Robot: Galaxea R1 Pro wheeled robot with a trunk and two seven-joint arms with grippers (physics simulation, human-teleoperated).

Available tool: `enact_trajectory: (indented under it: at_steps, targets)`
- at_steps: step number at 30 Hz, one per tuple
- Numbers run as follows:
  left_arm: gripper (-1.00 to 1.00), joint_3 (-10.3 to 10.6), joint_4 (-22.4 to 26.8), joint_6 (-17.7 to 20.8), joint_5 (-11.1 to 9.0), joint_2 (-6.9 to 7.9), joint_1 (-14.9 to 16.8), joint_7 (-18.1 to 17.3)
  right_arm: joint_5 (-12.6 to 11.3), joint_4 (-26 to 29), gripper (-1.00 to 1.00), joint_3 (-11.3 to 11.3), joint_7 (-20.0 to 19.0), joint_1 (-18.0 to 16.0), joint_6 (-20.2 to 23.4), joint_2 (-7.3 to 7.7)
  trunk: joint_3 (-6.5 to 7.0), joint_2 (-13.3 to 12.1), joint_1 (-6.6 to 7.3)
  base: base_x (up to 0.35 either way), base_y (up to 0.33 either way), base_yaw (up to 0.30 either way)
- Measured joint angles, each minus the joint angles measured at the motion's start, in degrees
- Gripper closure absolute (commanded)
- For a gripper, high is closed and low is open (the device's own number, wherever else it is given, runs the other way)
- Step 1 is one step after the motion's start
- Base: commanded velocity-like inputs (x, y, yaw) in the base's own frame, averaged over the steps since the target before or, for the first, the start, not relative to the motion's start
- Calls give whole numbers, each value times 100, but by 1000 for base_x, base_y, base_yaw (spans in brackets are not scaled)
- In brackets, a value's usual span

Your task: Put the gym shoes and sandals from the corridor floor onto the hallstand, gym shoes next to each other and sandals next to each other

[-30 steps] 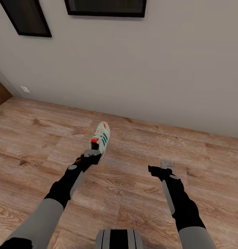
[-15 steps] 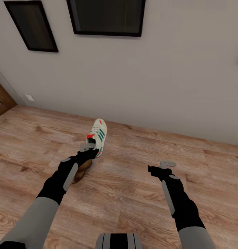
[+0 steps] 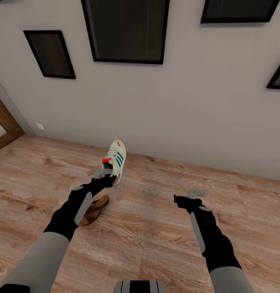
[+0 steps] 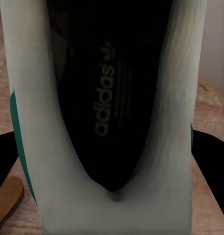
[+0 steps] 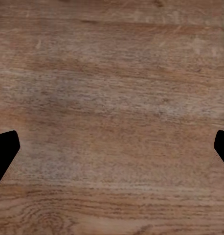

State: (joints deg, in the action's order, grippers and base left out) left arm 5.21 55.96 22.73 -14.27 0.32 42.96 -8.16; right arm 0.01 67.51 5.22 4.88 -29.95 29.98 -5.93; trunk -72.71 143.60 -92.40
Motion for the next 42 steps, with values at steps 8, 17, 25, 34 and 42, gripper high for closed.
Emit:
enact_trajectory:
  at_steps: [8, 17, 25, 34, 42]
  targets:
    - [100, 0, -3, 0, -5, -1, 0, -2, 0, -7, -100, 0, 1, 0, -4, 0, 252, -11, 21, 0, 0, 0]
    - [100, 0, -11, 0, -9, -1, 0, -2, 0, -8, -100, 0, 1, 0, -4, 0, 537, -23, 44, 0, 0, 0]
    - [100, 0, -12, 0, -10, -1, 0, -5, 0, -8, -100, 0, -6, 0, -16, 0, 789, -34, 64, 0, 0, 0]
    - [100, 0, -12, 0, -8, -1, 0, -7, 0, -8, -100, -1, -7, 0, -22, 0, 1048, -279, 204, 0, 0, 0]
    - [100, -1, -13, -6, 1, -1, -1, -8, 8, -8, -100, 0, -7, 1, -22, 0, 1162, -441, 292, 0, 0, 1]
